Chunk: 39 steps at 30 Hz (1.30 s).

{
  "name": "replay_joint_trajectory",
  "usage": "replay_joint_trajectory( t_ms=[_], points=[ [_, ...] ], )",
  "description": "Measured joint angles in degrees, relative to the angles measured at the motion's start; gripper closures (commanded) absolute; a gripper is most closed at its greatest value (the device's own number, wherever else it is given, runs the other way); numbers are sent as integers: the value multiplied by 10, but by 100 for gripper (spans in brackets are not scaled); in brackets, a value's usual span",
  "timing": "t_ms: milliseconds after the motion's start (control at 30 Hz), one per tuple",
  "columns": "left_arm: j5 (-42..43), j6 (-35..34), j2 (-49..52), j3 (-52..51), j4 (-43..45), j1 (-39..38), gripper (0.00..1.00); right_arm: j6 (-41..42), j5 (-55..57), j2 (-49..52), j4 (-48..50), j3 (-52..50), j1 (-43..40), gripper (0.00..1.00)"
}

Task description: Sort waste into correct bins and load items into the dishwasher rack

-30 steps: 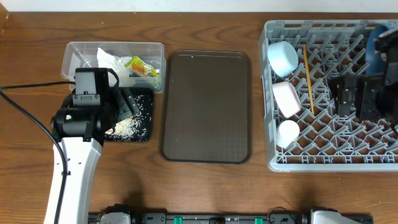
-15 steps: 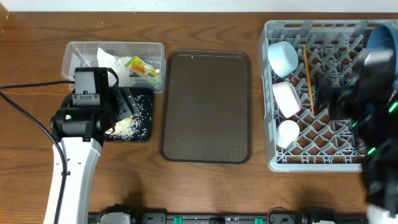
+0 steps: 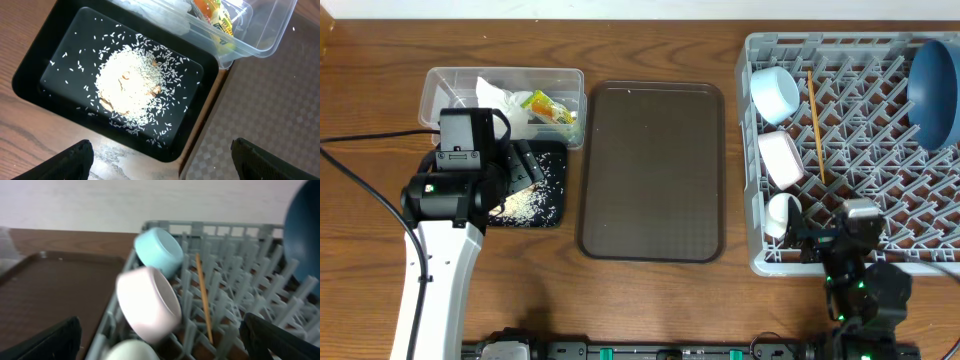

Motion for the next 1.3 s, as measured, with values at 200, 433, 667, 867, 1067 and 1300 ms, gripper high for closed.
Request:
replay_joint_trajectory(
  t_ms=[200,433,667,867,1067,1300],
  points=[
    [0,0,0,0,0,0,9,0,19,-63,5,-66,0,1],
    [0,0,0,0,0,0,9,0,29,-95,39,-93,0,1],
    [0,0,0,0,0,0,9,0,31,-124,42,-94,0,1],
    [0,0,0,0,0,0,9,0,31,-124,41,-94,0,1],
    [0,0,0,0,0,0,9,0,31,-124,41,-94,0,1],
    [0,0,0,0,0,0,9,0,31,-124,41,-94,0,1]
  ],
)
